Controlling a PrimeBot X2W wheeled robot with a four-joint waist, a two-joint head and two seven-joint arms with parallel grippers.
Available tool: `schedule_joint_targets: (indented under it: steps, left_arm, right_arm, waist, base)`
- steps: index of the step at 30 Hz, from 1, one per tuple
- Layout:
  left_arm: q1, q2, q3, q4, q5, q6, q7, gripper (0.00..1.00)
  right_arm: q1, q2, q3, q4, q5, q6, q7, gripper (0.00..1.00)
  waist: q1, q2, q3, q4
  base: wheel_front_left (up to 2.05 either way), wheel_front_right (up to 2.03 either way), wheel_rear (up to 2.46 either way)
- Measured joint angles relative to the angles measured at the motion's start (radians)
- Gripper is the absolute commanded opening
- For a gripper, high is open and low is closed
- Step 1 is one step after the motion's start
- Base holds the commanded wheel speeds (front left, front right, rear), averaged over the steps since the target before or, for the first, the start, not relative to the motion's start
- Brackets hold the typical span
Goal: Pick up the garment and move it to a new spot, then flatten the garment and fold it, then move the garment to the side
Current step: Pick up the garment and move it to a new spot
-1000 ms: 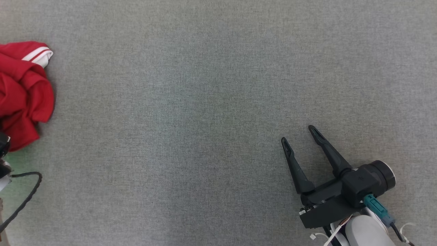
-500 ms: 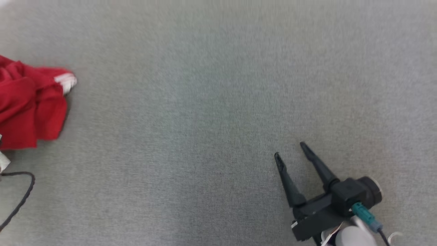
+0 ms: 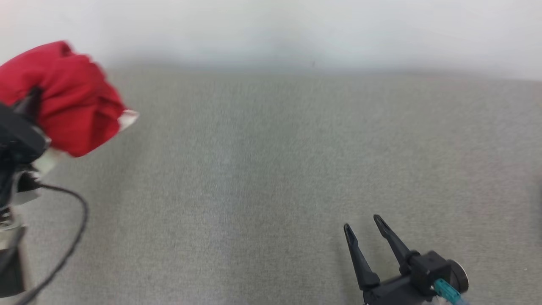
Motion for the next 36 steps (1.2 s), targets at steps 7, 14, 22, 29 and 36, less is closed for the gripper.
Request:
schedule_joint_targets:
  steps: [7,14,22,29,36]
  left_arm:
    - [0.001,-0.105,-0.092,-0.102,-0.034,-0.03,0.003,0.0]
    - [0.074,-0.218,-0.2,-0.126,-0.046,-0.047,-0.081,0.0]
    - [0.153,-0.245,-0.388,-0.027,-0.079,-0.02,-0.216,0.0]
    - [0.221,-0.247,-0.486,0.092,-0.005,0.018,-0.324,0.0]
    - [0.264,-0.246,-0.584,0.296,0.093,0.009,-0.547,0.33]
  right_arm:
    - [0.068,0.013,-0.03,0.003,-0.004,0.0,-0.002,1.0]
    - [0.1,0.016,-0.044,0.009,-0.027,0.0,0.015,1.0]
    - [0.109,-0.001,-0.043,-0.03,-0.028,0.0,0.045,1.0]
    - [0.127,-0.007,-0.044,-0.048,-0.026,0.0,0.057,1.0]
    - [0.126,-0.006,-0.039,-0.066,-0.021,0.0,0.057,1.0]
  waist:
    - [-0.0002,-0.0001,-0.094,-0.051]
    - [0.0,-0.0001,-0.131,-0.156]
    - [0.0001,0.0,-0.145,-0.312]
    - [0.0002,0.0,-0.138,-0.398]
    - [0.0002,0.0001,-0.112,-0.443]
  base:
    - [0.0,0.0,0.0]
    - [0.0,0.0,0.0]
    - [0.0,0.0,0.0]
    - [0.0,0.0,0.0]
    - [0.0,0.0,0.0]
